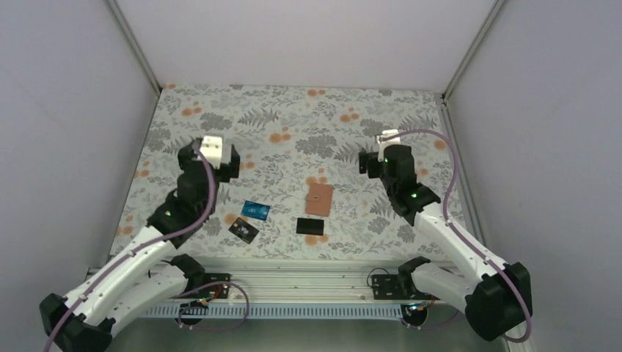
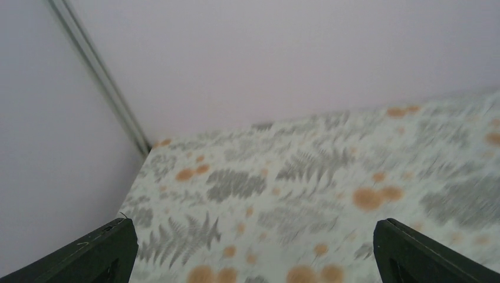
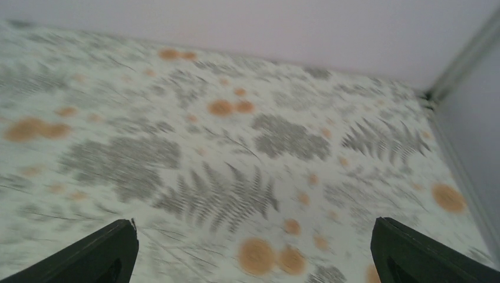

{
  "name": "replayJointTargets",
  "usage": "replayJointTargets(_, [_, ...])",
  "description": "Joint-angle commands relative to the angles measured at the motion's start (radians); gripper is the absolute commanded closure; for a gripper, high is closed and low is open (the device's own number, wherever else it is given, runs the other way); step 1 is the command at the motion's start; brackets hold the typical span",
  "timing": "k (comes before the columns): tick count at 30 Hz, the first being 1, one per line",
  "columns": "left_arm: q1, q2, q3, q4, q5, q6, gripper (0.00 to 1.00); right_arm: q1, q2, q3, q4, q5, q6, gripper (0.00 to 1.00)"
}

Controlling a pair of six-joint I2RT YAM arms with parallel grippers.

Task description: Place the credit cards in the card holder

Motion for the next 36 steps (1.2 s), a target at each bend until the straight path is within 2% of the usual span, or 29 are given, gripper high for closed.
replayJointTargets(1, [0.059, -0.049, -0.263, 0.383, -0.010, 0.204, 0.00, -0.113, -0.039, -0.162, 0.296, -0.018, -0.070, 0.00])
replayJointTargets(4, [0.181, 0.003, -0.338, 0.400, 0.015, 0.129, 0.00, -0.187, -0.033, -0.301, 0.465, -0.104, -0.064, 0.00])
replayJointTargets(7, [0.325, 0.061, -0.400, 0.472, 0.130, 0.042, 0.00, -0.264, 0.007, -0.402, 0.619, -0.193, -0.059, 0.00])
replayJointTargets(10, [0.398, 0.138, -0.433, 0.586, 0.158, 0.044, 0.00, -0.338, 0.086, -0.448, 0.734, -0.254, -0.053, 0.00])
replayJointTargets(14, [0.441, 0.276, -0.471, 0.734, 0.129, 0.006, 0.00, -0.387, 0.211, -0.474, 0.898, -0.295, -0.035, 0.00])
replayJointTargets(18, [0.476, 0.373, -0.543, 0.948, 0.148, 0.009, 0.00, -0.410, 0.281, -0.452, 0.982, -0.308, -0.056, 0.00])
replayJointTargets(24, [0.516, 0.518, -0.562, 1.188, 0.256, 0.063, 0.00, -0.470, 0.387, -0.418, 1.125, -0.374, -0.044, 0.00])
replayJointTargets(28, [0.543, 0.578, -0.541, 1.258, 0.315, 0.093, 0.00, -0.480, 0.462, -0.401, 1.170, -0.392, -0.048, 0.00])
replayJointTargets(34, [0.603, 0.618, -0.513, 1.274, 0.381, 0.066, 0.00, -0.483, 0.468, -0.415, 1.195, -0.418, -0.056, 0.00])
replayJointTargets(36, [0.610, 0.657, -0.545, 1.382, 0.416, 0.054, 0.00, -0.483, 0.471, -0.418, 1.201, -0.426, -0.059, 0.00])
